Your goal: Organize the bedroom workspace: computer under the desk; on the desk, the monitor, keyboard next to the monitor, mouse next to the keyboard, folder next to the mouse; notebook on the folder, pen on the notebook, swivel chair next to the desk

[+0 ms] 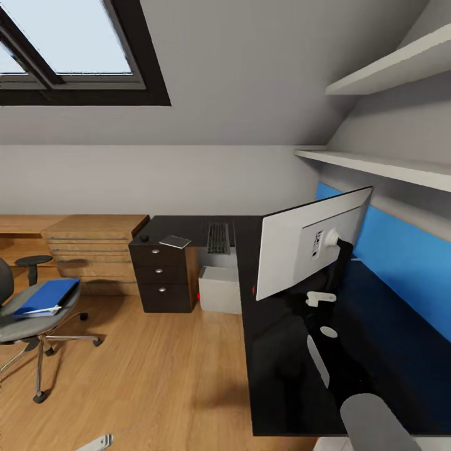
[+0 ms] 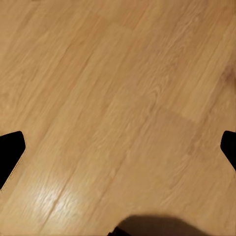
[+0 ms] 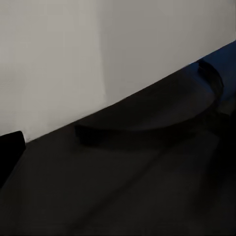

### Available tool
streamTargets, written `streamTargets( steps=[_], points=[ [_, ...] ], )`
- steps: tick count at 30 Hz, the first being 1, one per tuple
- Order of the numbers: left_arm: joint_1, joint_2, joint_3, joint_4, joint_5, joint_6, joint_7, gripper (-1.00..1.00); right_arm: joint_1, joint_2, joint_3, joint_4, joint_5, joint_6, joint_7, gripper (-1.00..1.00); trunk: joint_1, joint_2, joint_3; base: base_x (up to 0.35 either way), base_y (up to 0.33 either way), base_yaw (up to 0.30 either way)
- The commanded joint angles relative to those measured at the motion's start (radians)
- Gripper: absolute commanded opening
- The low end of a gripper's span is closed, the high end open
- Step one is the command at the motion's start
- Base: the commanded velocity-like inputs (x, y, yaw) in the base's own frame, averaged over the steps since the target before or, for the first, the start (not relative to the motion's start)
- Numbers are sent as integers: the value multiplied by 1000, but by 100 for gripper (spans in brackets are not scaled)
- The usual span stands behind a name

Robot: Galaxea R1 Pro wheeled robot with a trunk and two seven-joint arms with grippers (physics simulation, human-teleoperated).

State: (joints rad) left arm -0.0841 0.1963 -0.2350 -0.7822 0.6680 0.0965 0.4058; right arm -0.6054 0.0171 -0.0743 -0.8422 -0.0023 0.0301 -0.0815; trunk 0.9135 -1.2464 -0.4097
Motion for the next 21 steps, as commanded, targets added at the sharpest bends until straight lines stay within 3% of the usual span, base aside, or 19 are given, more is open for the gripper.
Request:
streamTargets(
  steps=[1, 4, 6, 12, 15, 21],
  points=[
    [-1, 2, -6, -2, 5, 1, 8, 100, 28, 7, -2, -59, 0, 31, -7, 100, 0, -1, -1, 130, 199, 0],
    [-1, 2, -7, -2, 5, -3, 8, 100, 144, 40, 2, -291, 0, 138, -79, 100, 0, -1, -1, 220, 196, 0],
    [0, 2, -7, -2, 5, -4, 8, 100, 171, 53, 9, -345, 0, 158, -123, 100, 0, -1, -1, 273, 178, 0],
    [-1, 2, -7, -1, 5, -5, 8, 100, 196, 60, 52, -385, 0, 146, -176, 100, 0, -1, -1, 300, 162, 0],
    [-1, 2, -7, 1, 5, -4, 8, 100, 210, 61, 62, -392, 2, 95, -184, 100, 0, -1, -1, 240, 132, 0],
    [-2, 2, -7, 13, 4, -4, 8, 100, 260, 65, 68, -413, 82, -5, -194, 100, 0, -1, -1, 29, 16, 0]
  ],
)
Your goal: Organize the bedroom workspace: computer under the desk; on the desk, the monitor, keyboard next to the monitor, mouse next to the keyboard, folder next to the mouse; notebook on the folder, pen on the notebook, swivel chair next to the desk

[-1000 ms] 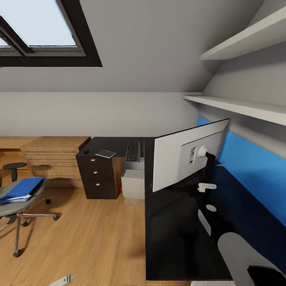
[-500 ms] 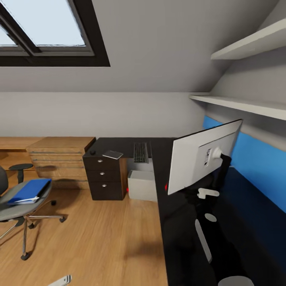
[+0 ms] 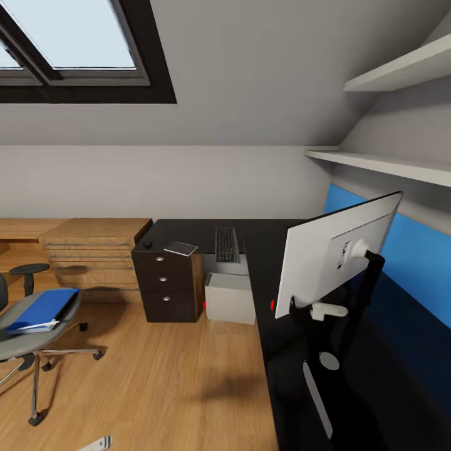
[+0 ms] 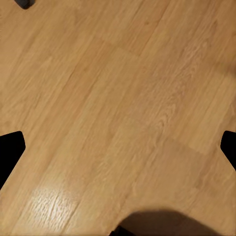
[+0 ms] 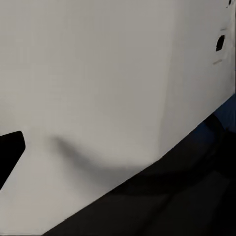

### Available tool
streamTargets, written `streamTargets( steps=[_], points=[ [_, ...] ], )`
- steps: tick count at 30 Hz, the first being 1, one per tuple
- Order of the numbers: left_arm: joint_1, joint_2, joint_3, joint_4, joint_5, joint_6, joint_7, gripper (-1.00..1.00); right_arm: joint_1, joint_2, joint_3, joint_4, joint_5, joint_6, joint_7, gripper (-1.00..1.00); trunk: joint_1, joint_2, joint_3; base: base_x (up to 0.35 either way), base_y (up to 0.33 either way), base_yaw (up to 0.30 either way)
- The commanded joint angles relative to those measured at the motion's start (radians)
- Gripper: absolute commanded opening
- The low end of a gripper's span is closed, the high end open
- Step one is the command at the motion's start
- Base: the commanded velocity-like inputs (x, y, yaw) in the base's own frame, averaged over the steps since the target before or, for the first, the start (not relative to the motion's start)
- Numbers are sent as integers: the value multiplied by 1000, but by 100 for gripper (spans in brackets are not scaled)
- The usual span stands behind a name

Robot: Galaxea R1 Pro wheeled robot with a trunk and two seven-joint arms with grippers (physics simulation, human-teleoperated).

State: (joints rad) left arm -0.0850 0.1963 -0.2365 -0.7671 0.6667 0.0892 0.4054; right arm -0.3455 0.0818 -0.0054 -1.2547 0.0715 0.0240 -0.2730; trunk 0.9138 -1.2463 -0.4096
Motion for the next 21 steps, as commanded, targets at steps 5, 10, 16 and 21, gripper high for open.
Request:
streamTargets(
  steps=[5, 10, 16, 21],
  points=[
    [-1, 2, -6, -2, 5, 3, 9, 100, 42, 3, 23, -30, 39, -40, -4, 100, 0, -1, -1, 2, 1, 0],
    [0, 2, -6, -1, 5, 3, 9, 100, 56, 3, 43, -39, 48, -49, -5, 100, 0, -1, -1, 0, 0, 0],
    [-1, 2, -6, -1, 5, 2, 9, 100, 57, 3, 44, -43, 48, -50, -5, 100, 0, -1, -1, 0, 98, 0],
    [0, 2, -6, -1, 5, 1, 9, 100, 58, 3, 44, -46, 48, -50, -5, 100, 0, -1, -1, 0, 237, 0]
  ],
)
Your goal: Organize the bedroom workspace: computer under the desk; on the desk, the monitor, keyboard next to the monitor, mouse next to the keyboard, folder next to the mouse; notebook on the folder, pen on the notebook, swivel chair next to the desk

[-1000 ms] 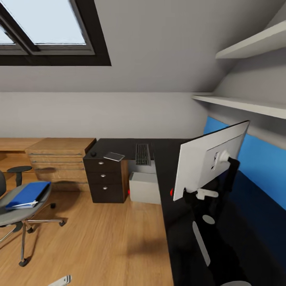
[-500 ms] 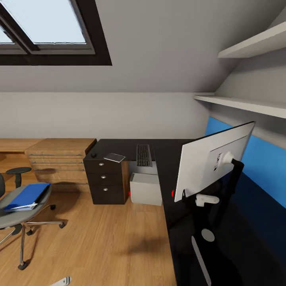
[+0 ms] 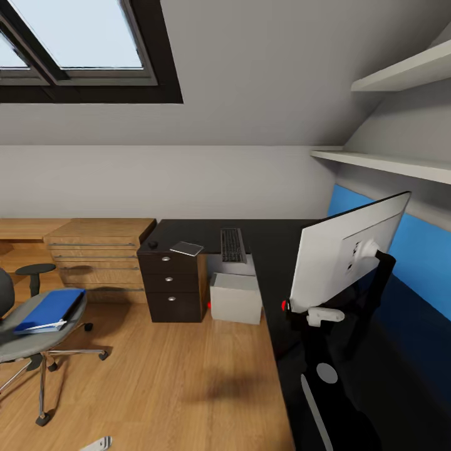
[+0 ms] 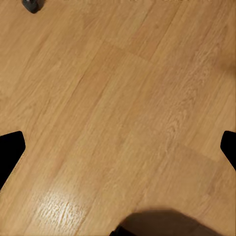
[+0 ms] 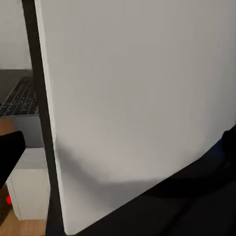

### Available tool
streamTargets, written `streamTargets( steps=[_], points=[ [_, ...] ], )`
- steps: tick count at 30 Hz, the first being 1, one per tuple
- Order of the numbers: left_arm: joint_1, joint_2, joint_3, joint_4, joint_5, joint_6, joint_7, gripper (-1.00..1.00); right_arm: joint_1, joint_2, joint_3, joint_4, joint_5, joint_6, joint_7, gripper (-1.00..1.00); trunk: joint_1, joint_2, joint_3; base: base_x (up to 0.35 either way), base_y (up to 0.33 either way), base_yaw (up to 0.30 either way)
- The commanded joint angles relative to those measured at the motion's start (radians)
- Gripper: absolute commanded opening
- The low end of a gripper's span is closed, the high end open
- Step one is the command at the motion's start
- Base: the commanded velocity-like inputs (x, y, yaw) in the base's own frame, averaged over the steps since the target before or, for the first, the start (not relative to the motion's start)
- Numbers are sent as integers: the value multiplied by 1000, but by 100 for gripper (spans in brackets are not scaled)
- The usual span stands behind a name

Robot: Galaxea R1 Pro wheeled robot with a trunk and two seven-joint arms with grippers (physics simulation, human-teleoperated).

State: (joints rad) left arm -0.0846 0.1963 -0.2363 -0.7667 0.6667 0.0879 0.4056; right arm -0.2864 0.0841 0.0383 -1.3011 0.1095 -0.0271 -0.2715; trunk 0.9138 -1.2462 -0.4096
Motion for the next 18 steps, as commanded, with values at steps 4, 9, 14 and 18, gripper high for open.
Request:
streamTargets(
  steps=[4, 9, 14, 18],
  points=[
    [-1, 2, -6, -2, 5, 3, 9, 100, 0, 0, 1, 0, 10, 1, -6, 100, 0, -1, -1, 0, 71, 0],
    [-1, 2, -6, -2, 5, 3, 9, 100, 0, 0, 2, -1, 10, 1, -6, 100, 0, -1, -1, 0, 169, 0],
    [-1, 2, -6, -2, 5, 3, 9, 100, 0, 0, 2, -1, 10, 1, -6, 100, 0, -1, -1, 0, 230, 0],
    [-1, 2, -6, -2, 5, 3, 9, 100, 0, 0, 2, 0, 10, 1, -7, 100, 0, -1, -1, 10, 68, 0]
  ],
)
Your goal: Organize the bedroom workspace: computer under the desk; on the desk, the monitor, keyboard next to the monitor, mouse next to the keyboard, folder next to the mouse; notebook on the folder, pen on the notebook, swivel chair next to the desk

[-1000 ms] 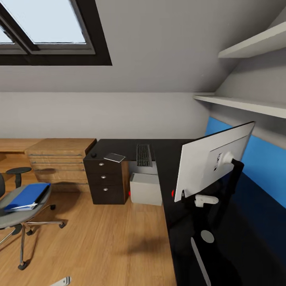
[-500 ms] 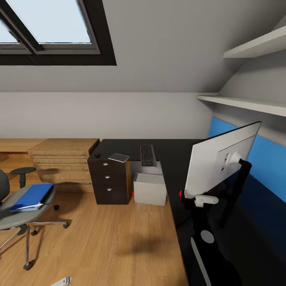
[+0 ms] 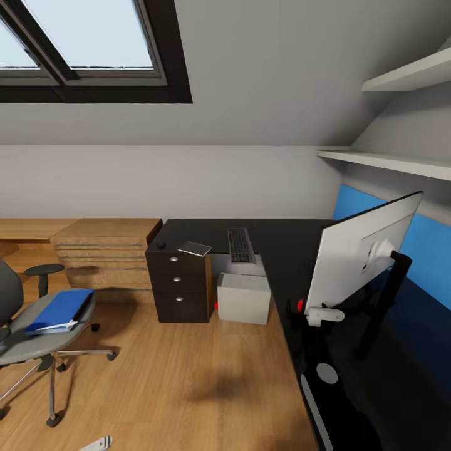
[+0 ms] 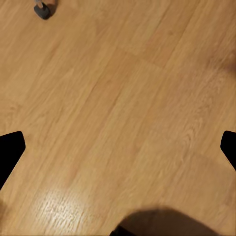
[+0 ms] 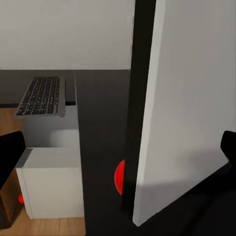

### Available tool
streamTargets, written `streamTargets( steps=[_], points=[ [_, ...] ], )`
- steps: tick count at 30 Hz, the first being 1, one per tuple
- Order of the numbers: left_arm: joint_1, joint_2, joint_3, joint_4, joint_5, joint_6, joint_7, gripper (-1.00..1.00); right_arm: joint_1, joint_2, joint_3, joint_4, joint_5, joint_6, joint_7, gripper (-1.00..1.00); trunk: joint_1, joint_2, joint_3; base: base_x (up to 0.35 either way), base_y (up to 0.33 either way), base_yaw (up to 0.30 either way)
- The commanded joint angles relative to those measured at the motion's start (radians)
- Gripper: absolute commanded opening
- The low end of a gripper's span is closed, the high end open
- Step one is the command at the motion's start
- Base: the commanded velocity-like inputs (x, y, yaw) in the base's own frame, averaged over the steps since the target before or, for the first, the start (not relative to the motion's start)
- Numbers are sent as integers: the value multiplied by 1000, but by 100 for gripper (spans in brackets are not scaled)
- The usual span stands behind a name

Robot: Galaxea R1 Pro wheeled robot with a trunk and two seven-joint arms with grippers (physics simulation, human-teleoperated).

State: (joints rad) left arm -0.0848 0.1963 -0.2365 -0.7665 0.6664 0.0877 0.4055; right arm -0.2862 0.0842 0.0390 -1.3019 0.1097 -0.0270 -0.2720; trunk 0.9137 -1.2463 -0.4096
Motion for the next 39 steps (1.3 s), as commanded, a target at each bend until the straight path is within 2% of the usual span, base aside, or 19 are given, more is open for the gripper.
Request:
streamTargets(
  steps=[1, 8, 13, 23, 39],
  points=[
    [0, 2, -6, -2, 5, 3, 9, 100, -1, 0, 1, 0, 10, 1, -6, 100, 0, -1, -1, 86, 29, 0],
    [0, -7, -7, 5, 4, -7, 9, 100, -1, 0, 1, 0, 10, 1, -59, 100, 0, -1, -1, 177, 7, 0],
    [0, -10, -7, 12, 4, -9, 9, 100, -1, 0, 2, 2, 10, 2, -130, 100, 0, -1, -1, 29, 1, 0],
    [0, -11, -7, 13, 4, -9, 9, 100, -1, -1, -1, 6, 10, 2, -209, 100, 0, -1, -1, 3, 0, 0],
    [-1, -17, -7, 16, 4, -9, 9, 100, -1, -1, -5, 7, 7, 4, -225, 100, 0, -1, -1, 0, 0, 0]
  ],
)
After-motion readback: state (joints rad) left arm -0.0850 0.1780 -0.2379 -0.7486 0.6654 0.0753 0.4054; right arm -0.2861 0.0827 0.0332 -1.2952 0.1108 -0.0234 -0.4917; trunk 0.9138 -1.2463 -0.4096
